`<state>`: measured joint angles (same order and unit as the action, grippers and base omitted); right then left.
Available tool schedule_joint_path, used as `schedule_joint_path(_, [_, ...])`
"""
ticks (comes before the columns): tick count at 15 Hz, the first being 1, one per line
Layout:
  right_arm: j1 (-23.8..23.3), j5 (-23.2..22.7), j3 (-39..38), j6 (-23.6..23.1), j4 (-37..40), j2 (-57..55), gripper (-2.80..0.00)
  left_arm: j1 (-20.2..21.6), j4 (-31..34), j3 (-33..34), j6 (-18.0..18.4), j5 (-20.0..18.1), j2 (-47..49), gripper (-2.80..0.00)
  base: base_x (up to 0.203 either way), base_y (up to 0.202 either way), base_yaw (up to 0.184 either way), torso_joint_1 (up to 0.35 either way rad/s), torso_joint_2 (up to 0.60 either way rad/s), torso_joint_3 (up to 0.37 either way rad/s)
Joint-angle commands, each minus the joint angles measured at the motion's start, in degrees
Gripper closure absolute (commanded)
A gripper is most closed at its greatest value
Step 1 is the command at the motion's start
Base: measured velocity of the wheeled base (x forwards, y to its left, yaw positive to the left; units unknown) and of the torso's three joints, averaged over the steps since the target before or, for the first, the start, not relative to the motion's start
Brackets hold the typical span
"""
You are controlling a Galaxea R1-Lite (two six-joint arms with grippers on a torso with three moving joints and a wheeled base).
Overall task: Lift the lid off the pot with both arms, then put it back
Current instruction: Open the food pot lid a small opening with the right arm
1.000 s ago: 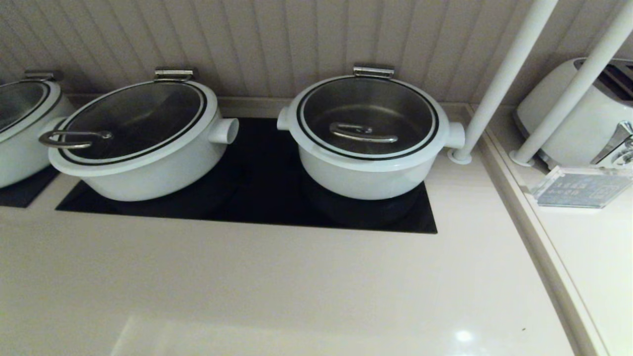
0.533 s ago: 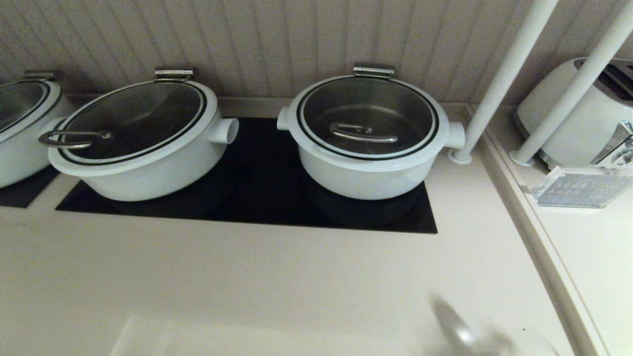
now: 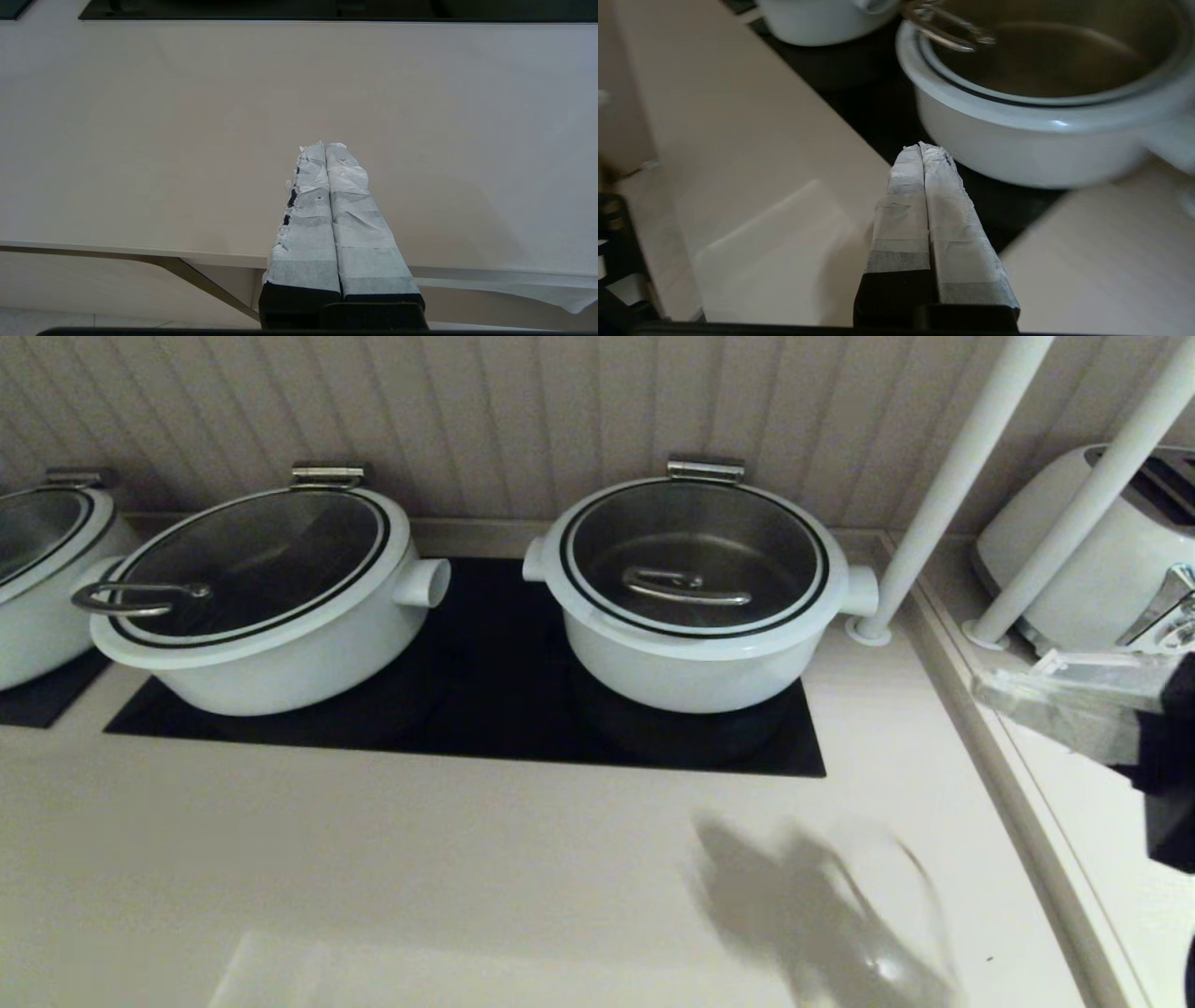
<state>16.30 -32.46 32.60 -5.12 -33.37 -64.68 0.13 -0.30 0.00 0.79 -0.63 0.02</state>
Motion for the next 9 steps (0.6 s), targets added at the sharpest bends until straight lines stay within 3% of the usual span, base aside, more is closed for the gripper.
schedule_joint_path(1, [6.0,1.6,0.3,0.0,-4.5,-8.8,0.00,0.0,0.0,0.0,0.0,0.0,0.0,0.00,0.000,0.000,0.000,0.000,0.00,0.000])
schedule_joint_path(5, [12.5,7.2,3.8,0.1,-10.9,-17.3,0.00,0.0,0.0,0.0,0.0,0.0,0.0,0.00,0.000,0.000,0.000,0.000,0.00,0.000])
schedule_joint_path(9, [12.8,8.6,8.2,0.0,-11.4,-22.2,0.00,0.0,0.0,0.0,0.0,0.0,0.0,0.00,0.000,0.000,0.000,0.000,0.00,0.000])
